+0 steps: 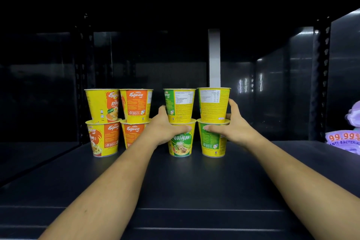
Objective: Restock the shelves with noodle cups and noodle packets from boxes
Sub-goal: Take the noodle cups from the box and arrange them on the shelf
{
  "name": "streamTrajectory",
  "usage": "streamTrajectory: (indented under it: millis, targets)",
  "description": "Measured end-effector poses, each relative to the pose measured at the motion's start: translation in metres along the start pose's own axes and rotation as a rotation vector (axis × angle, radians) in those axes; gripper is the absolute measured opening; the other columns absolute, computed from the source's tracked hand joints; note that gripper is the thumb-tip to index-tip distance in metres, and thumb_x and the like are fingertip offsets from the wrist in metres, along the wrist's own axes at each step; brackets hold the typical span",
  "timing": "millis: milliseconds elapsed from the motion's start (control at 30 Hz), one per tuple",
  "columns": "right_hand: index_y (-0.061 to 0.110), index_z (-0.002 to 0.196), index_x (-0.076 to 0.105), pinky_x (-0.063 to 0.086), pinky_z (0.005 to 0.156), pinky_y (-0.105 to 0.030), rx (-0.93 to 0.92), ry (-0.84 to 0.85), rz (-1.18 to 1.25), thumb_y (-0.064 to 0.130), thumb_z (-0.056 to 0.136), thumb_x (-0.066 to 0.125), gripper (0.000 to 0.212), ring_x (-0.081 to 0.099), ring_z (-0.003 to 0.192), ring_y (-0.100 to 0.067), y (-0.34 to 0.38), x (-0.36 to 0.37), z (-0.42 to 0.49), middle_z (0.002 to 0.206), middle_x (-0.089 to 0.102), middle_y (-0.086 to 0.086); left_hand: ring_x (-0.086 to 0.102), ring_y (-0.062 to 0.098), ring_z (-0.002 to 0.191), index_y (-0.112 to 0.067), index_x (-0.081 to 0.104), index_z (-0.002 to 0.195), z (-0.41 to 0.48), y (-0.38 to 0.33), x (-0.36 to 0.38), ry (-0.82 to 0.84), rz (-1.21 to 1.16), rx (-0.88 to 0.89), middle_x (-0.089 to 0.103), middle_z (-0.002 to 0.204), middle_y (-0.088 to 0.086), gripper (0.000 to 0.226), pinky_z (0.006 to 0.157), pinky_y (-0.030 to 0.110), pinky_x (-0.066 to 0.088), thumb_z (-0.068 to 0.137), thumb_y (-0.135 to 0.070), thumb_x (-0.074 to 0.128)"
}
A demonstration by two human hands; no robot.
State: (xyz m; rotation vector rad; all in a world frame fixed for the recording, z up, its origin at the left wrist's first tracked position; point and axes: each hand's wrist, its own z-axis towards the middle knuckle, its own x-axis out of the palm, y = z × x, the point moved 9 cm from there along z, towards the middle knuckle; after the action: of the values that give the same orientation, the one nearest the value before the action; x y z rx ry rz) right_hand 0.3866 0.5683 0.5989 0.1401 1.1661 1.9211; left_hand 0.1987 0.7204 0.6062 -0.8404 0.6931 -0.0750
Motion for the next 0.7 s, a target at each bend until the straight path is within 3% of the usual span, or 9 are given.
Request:
streamTrajectory:
  millis: [200,333,700]
  targets:
    - [0.049,0.152,0.012,0.06,0.089,-0.044,0.021,0.001,-0.02,0.031,0.066,0.096,0.122,0.069,0.105,-0.015,-0.001,-0.001,0.0,0.119,0.066,0.003,0.062,0.007,0.096,-0.026,0.039,0.129,0.0,0.01,0.004,0.032,-0.022,-0.056,0.063,0.107,-0.014,0.08,0.082,0.028,0.052,0.073,-0.049,0.09]
    - [0.046,0.153,0.013,0.06,0.079,-0.035,0.019,-0.012,-0.014,0.027,0.068,0.095,0.12,0.07,0.101,-0.014,0.002,-0.004,-0.003,0.115,0.068,0.0,0.067,0.017,0.108,-0.029,0.043,0.125,0.0,0.025,0.012,0.069,-0.078,-0.148,0.067,0.12,-0.006,0.098,0.095,0.046,0.058,0.05,-0.071,0.09]
    - [0.047,0.153,0.013,0.06,0.087,-0.045,0.031,-0.024,-0.032,0.026,0.068,0.095,0.12,0.069,0.103,-0.016,0.002,-0.007,-0.003,0.113,0.067,0.001,0.068,0.015,0.107,-0.03,0.049,0.124,-0.001,0.025,0.016,0.077,-0.075,-0.151,0.069,0.118,-0.008,0.099,0.095,0.045,0.058,0.046,-0.077,0.088]
